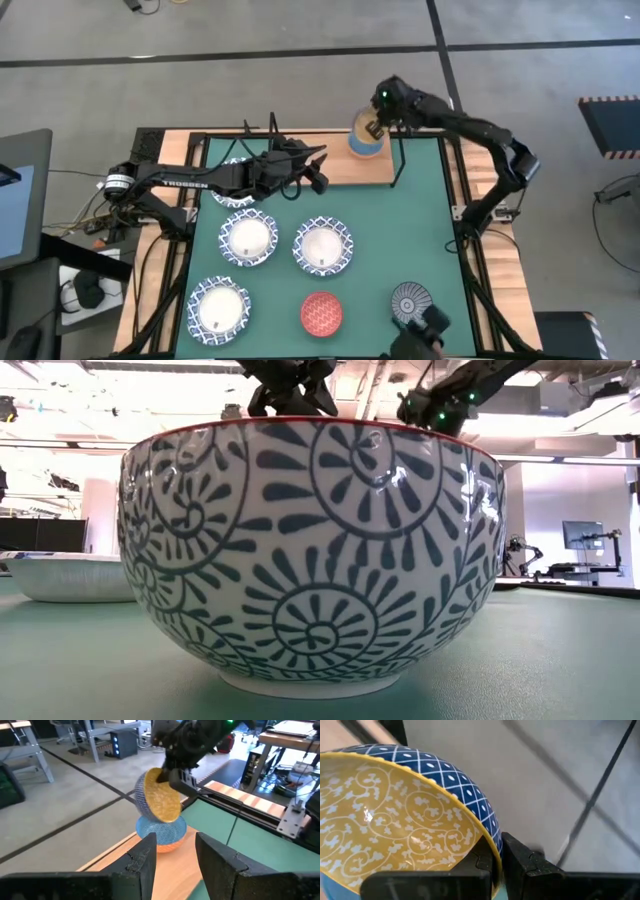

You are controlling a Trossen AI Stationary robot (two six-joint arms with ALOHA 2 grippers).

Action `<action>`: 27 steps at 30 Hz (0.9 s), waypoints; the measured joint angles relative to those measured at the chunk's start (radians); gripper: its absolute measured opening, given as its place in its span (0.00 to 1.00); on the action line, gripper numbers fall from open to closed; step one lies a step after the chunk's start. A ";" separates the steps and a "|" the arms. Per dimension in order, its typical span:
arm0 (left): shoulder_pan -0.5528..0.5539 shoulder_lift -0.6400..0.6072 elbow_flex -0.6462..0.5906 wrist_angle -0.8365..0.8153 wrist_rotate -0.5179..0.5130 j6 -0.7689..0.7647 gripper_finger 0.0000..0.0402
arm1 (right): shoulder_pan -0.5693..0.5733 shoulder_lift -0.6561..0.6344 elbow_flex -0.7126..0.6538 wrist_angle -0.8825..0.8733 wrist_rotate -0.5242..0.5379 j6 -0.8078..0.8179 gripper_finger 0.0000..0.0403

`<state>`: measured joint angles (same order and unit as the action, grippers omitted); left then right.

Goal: Place and stack bowls onto a shelf
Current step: Stack the yellow ceramic bowl on top of the blue ceramic bowl on the shelf

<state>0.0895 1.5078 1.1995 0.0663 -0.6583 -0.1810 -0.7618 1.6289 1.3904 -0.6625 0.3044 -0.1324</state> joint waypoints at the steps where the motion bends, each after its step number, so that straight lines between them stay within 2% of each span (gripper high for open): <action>1: 0.000 0.000 0.000 0.000 0.000 0.000 0.31 | -0.012 0.018 0.018 -0.034 -0.010 -0.005 0.10; 7: 0.006 0.000 0.000 0.000 0.020 0.008 0.31 | -0.023 0.130 0.106 -0.099 -0.077 -0.094 0.10; 12: 0.007 0.000 -0.001 -0.005 0.027 0.019 0.31 | -0.003 0.204 0.164 -0.200 -0.079 -0.137 0.10; 27: 0.007 -0.001 -0.001 -0.045 0.107 0.042 0.31 | -0.028 0.212 0.293 -0.413 -0.221 -0.131 0.12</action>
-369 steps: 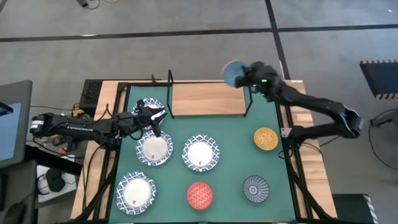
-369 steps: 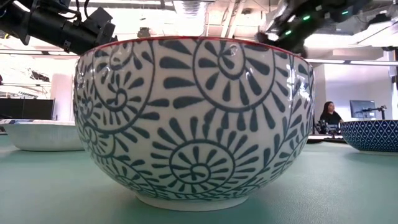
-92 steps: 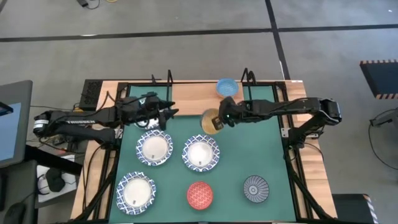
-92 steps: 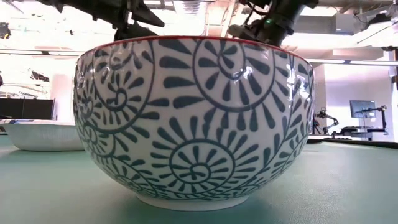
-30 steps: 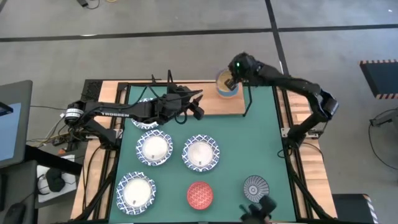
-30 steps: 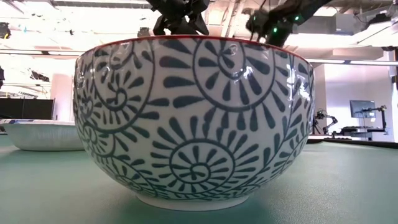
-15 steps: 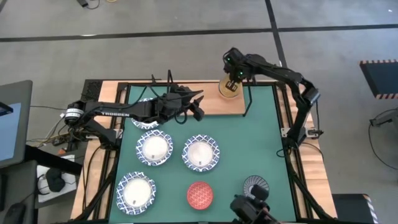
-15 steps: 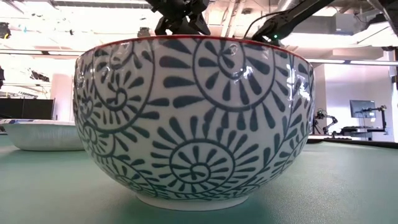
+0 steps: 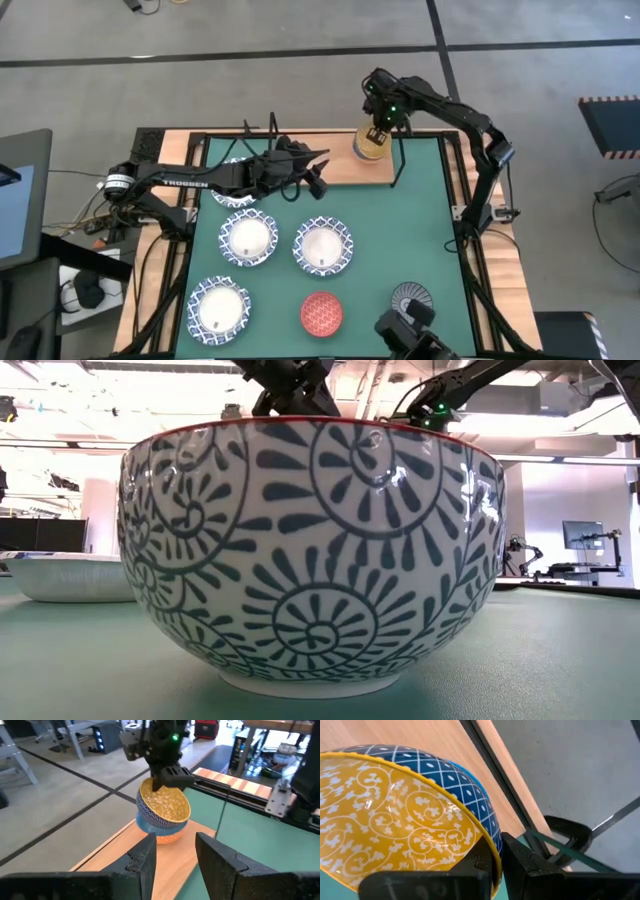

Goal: Place and stack bowls onto a shelf
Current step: Stack the yellow ceramic bowl on top of the blue ceramic bowl on the shelf

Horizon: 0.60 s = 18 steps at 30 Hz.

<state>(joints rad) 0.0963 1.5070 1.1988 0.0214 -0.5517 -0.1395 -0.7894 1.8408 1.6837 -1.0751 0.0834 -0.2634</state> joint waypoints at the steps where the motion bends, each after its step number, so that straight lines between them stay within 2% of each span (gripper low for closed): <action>1: 0.000 0.000 0.000 -0.007 0.008 -0.001 0.31 | -0.005 0.000 0.000 -0.009 -0.007 0.000 0.12; 7: 0.000 0.000 0.000 -0.033 0.051 -0.003 0.31 | -0.029 0.048 0.000 -0.069 -0.057 -0.011 0.12; 12: 0.000 0.000 0.000 -0.041 0.050 -0.004 0.31 | -0.027 0.082 0.007 -0.087 -0.048 -0.011 0.12; 18: -0.001 0.000 0.000 -0.082 0.056 -0.007 0.31 | -0.015 0.091 0.036 -0.120 -0.042 -0.006 0.21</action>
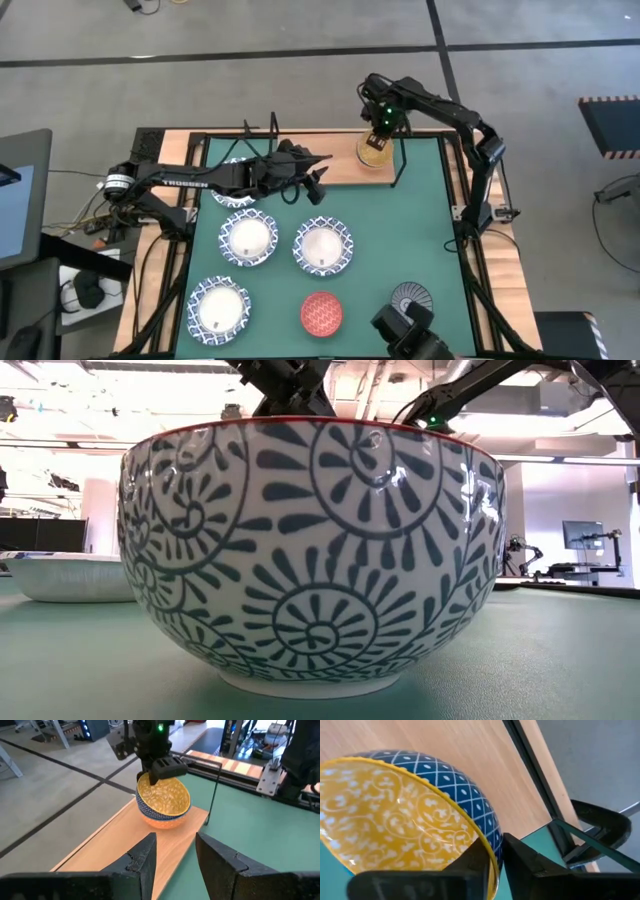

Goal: Place and stack bowls onto a shelf
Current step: Stack the yellow ceramic bowl on top of the blue ceramic bowl on the shelf

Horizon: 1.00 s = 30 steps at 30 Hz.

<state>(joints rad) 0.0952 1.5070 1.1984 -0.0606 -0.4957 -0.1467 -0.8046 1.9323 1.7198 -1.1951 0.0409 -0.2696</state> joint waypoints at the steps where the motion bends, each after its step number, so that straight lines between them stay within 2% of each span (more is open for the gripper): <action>1: 0.000 0.000 0.000 -0.007 0.000 0.000 0.31 | -0.001 0.003 0.017 -0.019 -0.004 0.002 0.23; 8: 0.013 0.000 0.000 -0.011 0.002 0.014 0.31 | -0.002 0.003 0.159 -0.124 -0.020 0.038 0.41; 12: 0.030 0.000 0.000 -0.011 0.003 0.014 0.31 | 0.010 0.002 0.187 -0.135 -0.048 0.111 0.47; 15: 0.037 0.000 0.000 -0.013 0.011 0.015 0.31 | 0.036 0.002 0.167 -0.117 -0.107 0.164 0.47; 20: 0.048 -0.035 0.000 -0.100 -0.005 0.014 0.31 | 0.100 0.003 0.099 -0.039 -0.112 0.263 0.44; 25: 0.050 -0.084 0.000 -0.219 -0.075 0.014 0.31 | 0.149 0.002 0.039 0.023 -0.098 0.282 0.41; 30: 0.068 -0.104 0.000 -0.265 -0.095 0.031 0.31 | 0.157 0.002 -0.029 0.103 -0.072 0.310 0.41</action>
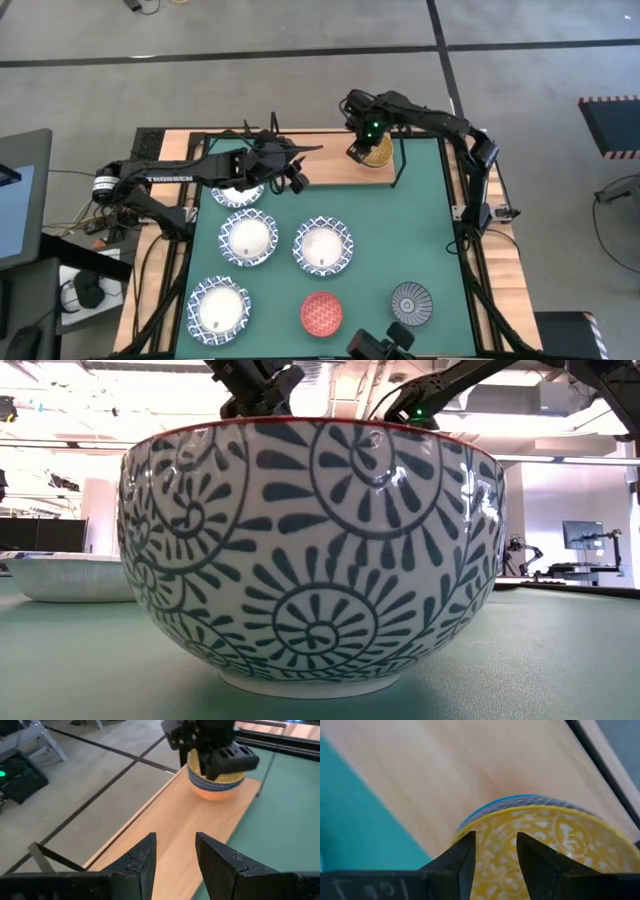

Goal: Place and stack bowls onto a shelf
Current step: Stack the yellow ceramic bowl on top of the blue ceramic bowl on the shelf, then stack the dark blue ceramic bowl on top of the yellow ceramic bowl on the shelf

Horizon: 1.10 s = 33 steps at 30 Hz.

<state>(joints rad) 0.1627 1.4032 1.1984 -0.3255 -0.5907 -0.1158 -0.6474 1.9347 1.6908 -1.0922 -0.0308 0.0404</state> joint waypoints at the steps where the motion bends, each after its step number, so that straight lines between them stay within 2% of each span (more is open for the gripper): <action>1: 0.003 -0.002 0.000 -0.007 0.001 -0.001 0.31 | -0.001 0.000 -0.014 0.021 0.021 0.007 0.41; 4: 0.008 -0.005 -0.001 -0.007 0.011 -0.001 0.31 | -0.005 0.001 -0.033 0.033 0.060 0.032 0.41; 10: 0.008 -0.006 -0.001 -0.008 0.038 0.044 0.31 | 0.003 -0.006 0.001 -0.028 0.060 0.043 0.41; 16: 0.015 -0.005 -0.001 -0.005 0.065 0.111 0.31 | 0.049 -0.095 0.056 -0.070 0.061 0.097 0.41; 20: 0.048 -0.005 -0.001 -0.005 0.188 0.123 0.31 | 0.122 -0.190 0.057 -0.110 0.060 0.175 0.41; 26: 0.120 -0.005 -0.001 -0.006 0.464 0.175 0.31 | 0.311 -0.296 0.044 -0.245 0.053 0.316 0.41; 29: 0.147 -0.005 -0.005 -0.001 0.570 0.219 0.31 | 0.420 -0.351 -0.011 -0.305 0.044 0.416 0.41; 33: 0.164 -0.003 -0.008 -0.006 0.634 0.242 0.31 | 0.567 -0.429 -0.165 -0.329 -0.056 0.537 0.41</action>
<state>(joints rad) 0.3267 1.4006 1.1904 -0.3317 0.0428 0.1263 -0.0807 1.5052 1.5255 -1.4213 -0.0863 0.5778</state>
